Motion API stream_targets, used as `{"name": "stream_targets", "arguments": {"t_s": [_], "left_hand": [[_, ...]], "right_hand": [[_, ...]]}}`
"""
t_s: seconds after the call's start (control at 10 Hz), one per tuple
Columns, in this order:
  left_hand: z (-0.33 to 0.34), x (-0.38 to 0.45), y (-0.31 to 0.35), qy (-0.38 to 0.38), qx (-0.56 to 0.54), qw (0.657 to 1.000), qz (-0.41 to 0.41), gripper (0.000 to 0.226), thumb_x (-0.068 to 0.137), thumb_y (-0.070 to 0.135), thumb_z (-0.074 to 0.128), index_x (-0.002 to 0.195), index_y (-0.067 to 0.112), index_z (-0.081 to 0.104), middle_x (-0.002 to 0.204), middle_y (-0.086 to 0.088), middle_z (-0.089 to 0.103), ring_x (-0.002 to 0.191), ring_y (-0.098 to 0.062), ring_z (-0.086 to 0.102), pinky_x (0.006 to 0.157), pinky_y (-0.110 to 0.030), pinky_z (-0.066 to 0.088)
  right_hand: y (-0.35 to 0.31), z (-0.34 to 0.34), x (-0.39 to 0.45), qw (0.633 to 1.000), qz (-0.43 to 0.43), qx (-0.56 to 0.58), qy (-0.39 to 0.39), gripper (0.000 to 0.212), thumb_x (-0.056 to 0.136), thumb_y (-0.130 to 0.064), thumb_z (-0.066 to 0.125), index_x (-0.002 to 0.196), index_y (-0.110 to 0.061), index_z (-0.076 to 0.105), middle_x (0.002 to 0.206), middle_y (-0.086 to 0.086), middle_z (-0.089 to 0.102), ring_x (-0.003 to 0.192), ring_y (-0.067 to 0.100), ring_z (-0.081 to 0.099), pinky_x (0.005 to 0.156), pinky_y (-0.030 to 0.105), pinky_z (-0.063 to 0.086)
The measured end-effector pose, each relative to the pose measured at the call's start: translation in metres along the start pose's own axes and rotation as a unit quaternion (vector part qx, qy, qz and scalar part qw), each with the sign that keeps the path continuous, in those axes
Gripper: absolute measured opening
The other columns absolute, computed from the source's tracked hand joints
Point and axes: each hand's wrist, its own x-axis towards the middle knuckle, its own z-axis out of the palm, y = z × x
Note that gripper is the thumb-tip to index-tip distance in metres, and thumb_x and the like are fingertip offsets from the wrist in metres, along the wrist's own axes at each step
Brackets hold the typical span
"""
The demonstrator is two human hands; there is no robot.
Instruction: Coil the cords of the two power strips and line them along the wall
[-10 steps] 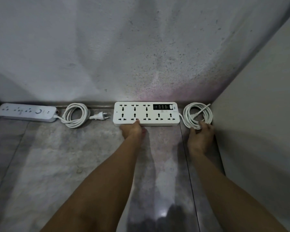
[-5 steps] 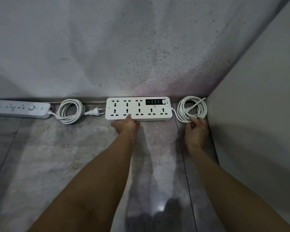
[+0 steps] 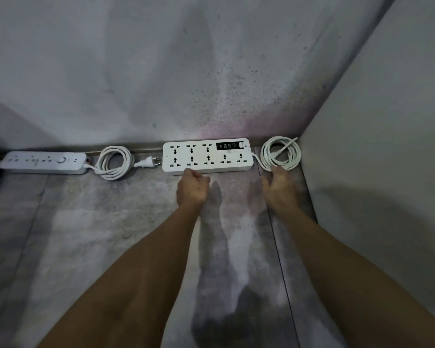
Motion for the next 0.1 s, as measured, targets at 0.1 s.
{"name": "stream_targets", "arguments": {"t_s": [0.1], "left_hand": [[-0.0276,-0.0253,0.0105,-0.066,0.08,0.993,0.057,0.035,0.092,0.038,0.055,0.118,0.016,0.052,0.117,-0.01,0.061,0.105,-0.028,0.058,0.089,-0.04,0.049]], "right_hand": [[-0.0103,-0.0129,-0.015,0.992,-0.018,-0.084,-0.095,0.062,0.098,-0.036,0.044,0.146,0.001,0.031,0.153,0.022,0.032,0.144,0.035,0.024,0.118,0.039,0.021]]}}
